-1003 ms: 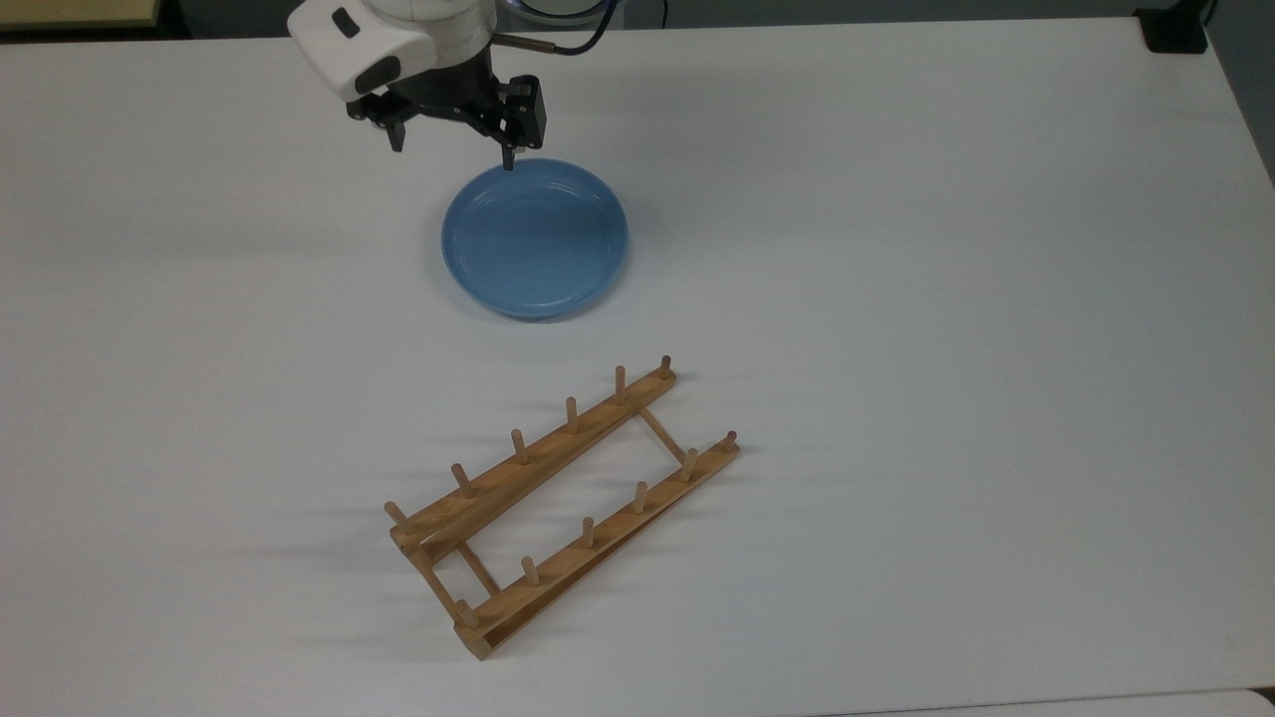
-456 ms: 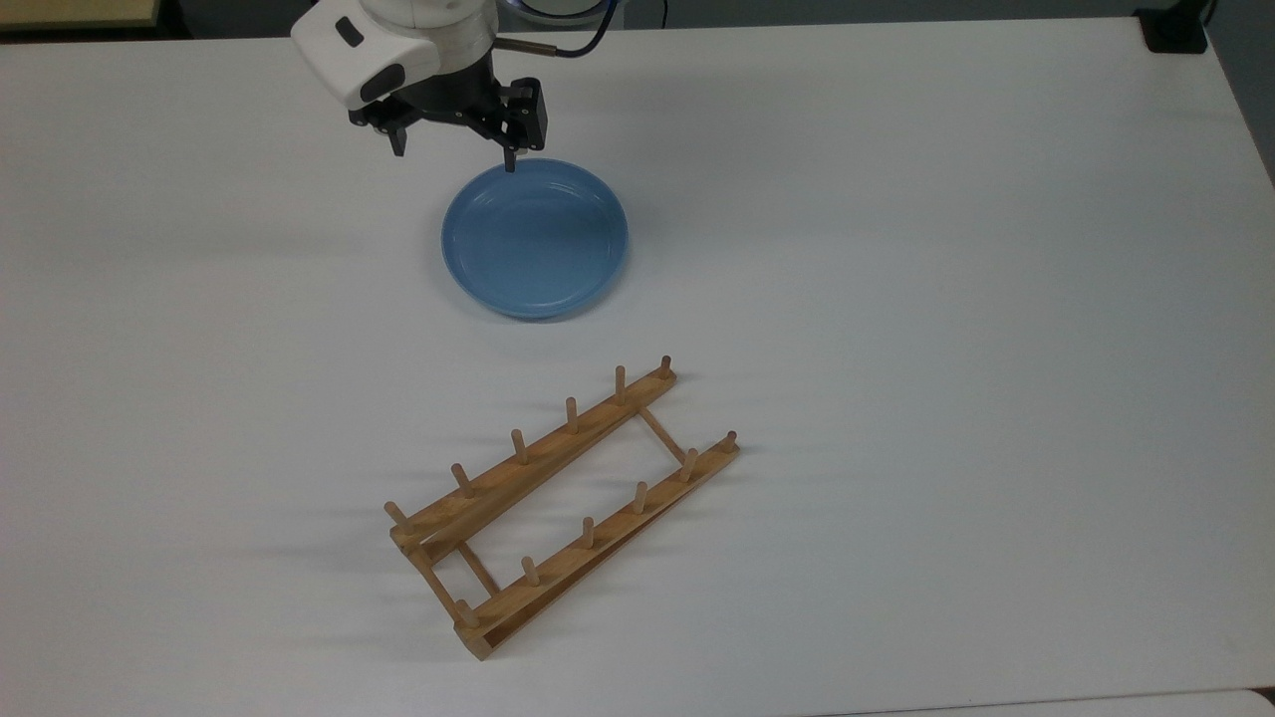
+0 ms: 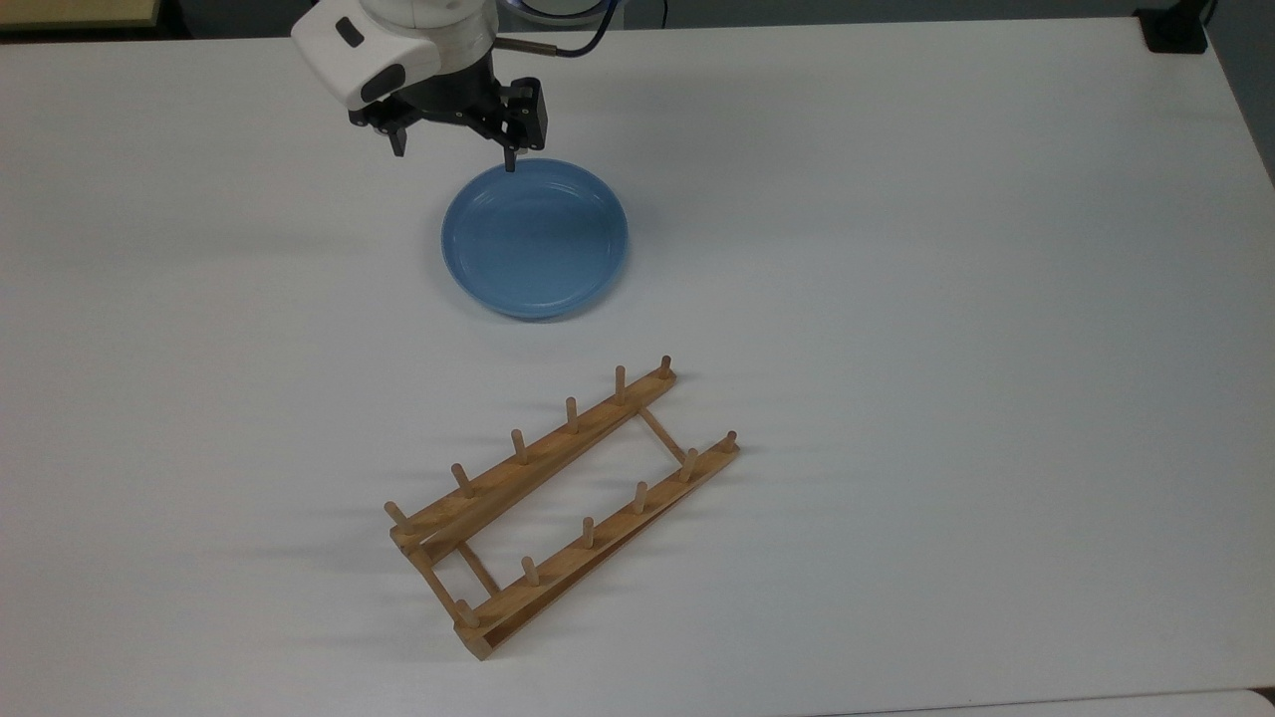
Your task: Place plate in plate rack
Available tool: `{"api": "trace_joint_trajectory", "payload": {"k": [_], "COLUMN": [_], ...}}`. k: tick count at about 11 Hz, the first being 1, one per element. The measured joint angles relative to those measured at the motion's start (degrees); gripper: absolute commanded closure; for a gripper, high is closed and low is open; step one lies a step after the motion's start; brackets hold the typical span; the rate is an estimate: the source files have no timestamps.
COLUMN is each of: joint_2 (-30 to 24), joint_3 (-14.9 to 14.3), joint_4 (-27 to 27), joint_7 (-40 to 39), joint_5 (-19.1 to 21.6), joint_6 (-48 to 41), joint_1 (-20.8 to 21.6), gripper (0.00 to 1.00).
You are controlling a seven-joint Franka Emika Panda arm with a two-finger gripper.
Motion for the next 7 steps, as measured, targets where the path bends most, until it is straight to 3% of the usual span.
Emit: {"api": "trace_joint_trajectory", "payload": {"k": [7], "joint_2": [0.15], "joint_3": [0.00], "joint_4": [-0.03], "joint_7": [-1.89], "joint_5": [0.00], "joint_6": [0.00], "joint_1": [0.00], "gripper": [0.00]}}
